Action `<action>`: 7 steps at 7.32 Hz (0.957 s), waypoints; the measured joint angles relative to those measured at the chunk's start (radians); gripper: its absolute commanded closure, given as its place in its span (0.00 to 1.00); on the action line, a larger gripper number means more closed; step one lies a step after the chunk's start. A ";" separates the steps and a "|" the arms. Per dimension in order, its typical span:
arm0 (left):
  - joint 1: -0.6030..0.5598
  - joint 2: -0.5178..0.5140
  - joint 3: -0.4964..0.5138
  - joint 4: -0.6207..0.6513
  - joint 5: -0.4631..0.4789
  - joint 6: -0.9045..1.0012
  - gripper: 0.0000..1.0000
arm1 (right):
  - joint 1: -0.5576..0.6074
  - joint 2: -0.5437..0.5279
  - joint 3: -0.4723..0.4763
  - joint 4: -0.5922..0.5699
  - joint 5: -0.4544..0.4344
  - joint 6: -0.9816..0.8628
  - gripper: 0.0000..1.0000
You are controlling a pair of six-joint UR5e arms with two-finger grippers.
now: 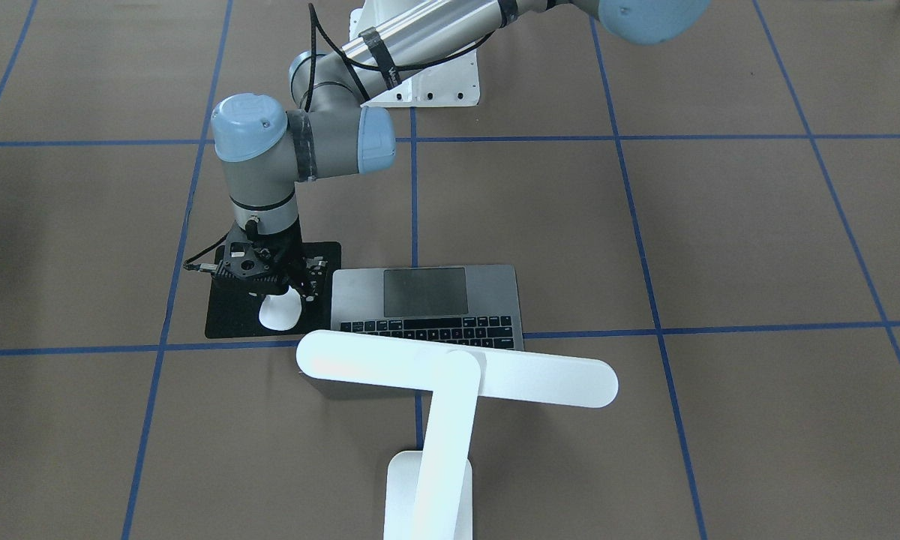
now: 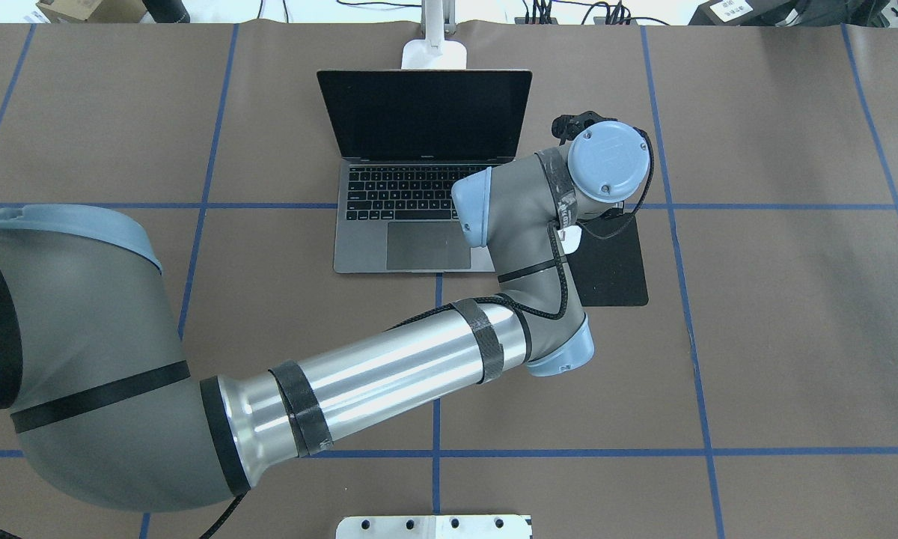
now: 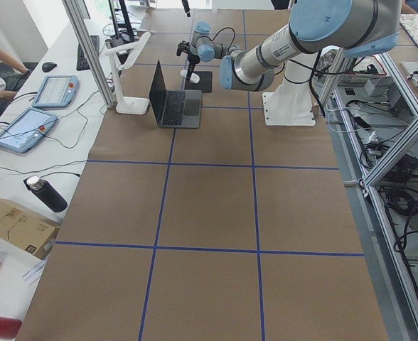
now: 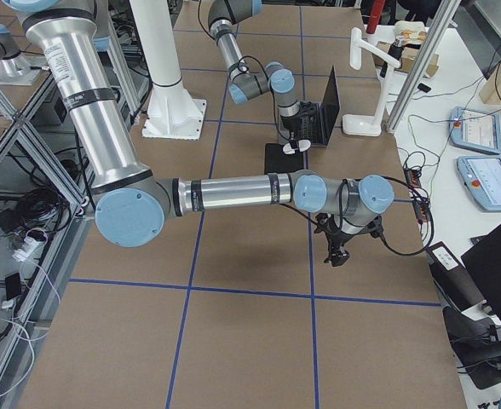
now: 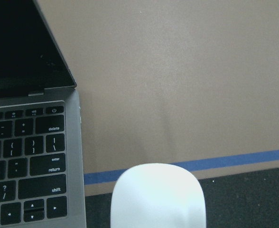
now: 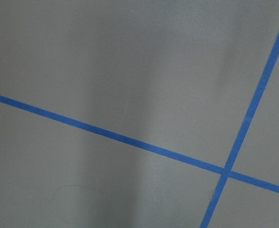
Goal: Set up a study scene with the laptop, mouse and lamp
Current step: 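Lower the white mouse onto the black mouse pad with the left gripper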
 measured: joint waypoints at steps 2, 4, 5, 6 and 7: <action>0.011 -0.014 0.011 0.001 -0.006 -0.053 0.61 | -0.003 0.000 0.000 0.000 0.003 0.011 0.01; 0.027 -0.022 0.017 0.008 -0.024 -0.138 0.61 | -0.006 0.000 -0.004 0.000 0.005 0.015 0.01; 0.034 -0.026 0.017 0.014 -0.036 -0.184 0.59 | -0.007 0.001 -0.011 0.001 0.005 0.015 0.01; 0.040 -0.029 0.018 0.018 -0.041 -0.223 0.51 | -0.007 0.001 -0.015 0.001 0.005 0.016 0.01; 0.044 -0.030 0.020 0.019 -0.042 -0.247 0.46 | -0.007 0.001 -0.017 0.001 0.006 0.016 0.01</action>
